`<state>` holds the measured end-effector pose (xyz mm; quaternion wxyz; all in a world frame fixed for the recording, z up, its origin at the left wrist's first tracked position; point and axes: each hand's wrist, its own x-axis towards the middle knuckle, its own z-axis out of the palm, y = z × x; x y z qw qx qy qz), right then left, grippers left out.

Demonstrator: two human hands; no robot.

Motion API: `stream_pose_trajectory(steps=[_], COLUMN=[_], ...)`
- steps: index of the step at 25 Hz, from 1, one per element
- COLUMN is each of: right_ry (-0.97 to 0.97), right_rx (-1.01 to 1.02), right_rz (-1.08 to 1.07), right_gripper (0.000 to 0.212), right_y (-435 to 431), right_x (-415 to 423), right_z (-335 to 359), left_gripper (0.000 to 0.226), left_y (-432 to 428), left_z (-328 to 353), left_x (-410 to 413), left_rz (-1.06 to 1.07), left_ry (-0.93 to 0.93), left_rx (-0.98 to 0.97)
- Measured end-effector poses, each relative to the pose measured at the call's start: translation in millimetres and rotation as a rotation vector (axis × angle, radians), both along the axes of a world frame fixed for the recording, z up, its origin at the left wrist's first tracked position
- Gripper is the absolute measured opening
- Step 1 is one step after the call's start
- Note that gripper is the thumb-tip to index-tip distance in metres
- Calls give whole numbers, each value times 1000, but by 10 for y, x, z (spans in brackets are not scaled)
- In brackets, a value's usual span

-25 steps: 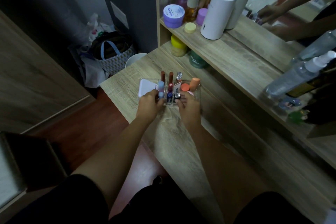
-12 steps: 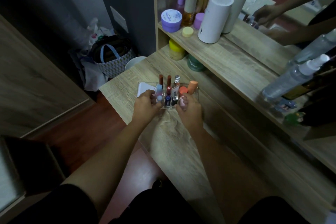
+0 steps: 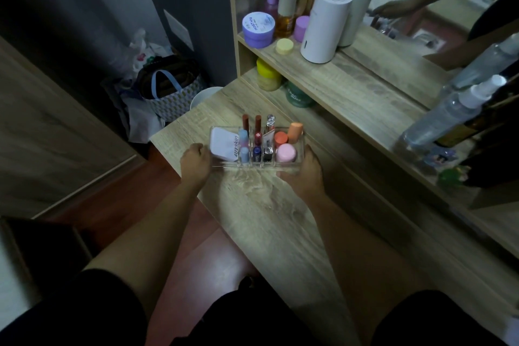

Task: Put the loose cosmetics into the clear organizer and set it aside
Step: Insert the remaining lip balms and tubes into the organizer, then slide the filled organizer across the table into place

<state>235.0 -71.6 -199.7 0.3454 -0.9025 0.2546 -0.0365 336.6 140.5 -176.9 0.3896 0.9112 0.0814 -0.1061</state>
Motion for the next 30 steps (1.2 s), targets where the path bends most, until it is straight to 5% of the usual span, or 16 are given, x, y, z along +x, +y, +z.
stream_pose_trajectory(steps=[5, 17, 24, 30], right_ry=[-1, -23, -133, -199], right_rx=[99, 253, 277, 235], right_rz=[3, -111, -284, -497], right_gripper=[85, 85, 95, 82], right_y=[-62, -91, -36, -114], right_x=[56, -117, -700, -1440], right_z=[-39, 54, 113, 60], left_gripper=[41, 44, 49, 46], left_y=[-33, -66, -300, -730], left_z=[-68, 26, 177, 234], left_x=[13, -69, -355, -802], left_rz=[21, -14, -116, -238], left_ry=[70, 138, 122, 175], left_rx=[-214, -230, -218, -249])
